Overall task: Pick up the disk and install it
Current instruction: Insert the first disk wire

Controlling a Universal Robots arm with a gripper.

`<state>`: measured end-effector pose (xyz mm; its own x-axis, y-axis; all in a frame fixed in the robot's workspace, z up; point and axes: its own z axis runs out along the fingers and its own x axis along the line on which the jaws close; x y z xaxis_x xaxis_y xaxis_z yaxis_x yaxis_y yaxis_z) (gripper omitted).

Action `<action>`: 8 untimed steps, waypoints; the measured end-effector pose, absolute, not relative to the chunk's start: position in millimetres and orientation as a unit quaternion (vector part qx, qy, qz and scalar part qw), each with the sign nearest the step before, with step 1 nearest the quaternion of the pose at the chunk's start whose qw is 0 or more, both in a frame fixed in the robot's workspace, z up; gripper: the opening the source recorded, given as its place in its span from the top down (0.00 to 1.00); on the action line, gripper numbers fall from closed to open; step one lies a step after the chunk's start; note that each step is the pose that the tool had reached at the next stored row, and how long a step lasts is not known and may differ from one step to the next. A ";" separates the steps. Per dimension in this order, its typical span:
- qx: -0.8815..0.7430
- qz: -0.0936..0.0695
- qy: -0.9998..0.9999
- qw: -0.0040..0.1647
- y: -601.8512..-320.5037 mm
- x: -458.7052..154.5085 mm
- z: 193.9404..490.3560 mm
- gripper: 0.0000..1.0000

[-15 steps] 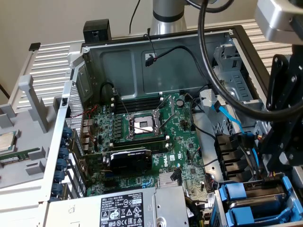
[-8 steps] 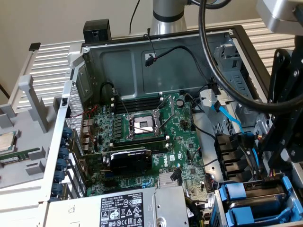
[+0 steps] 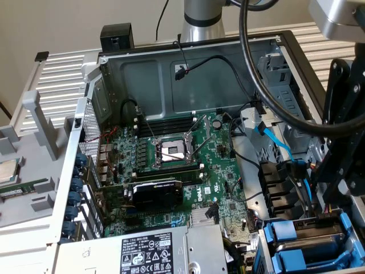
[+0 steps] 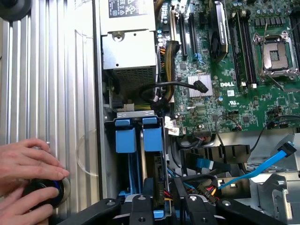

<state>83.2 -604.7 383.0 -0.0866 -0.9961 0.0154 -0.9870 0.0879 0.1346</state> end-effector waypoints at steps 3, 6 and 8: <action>0.674 -0.044 -0.736 0.051 -604.7 83.2 383.4 0.69; 0.674 -0.044 -0.736 0.051 -604.6 83.2 389.1 0.69; 0.674 -0.044 -0.736 0.051 -604.6 83.3 397.4 0.69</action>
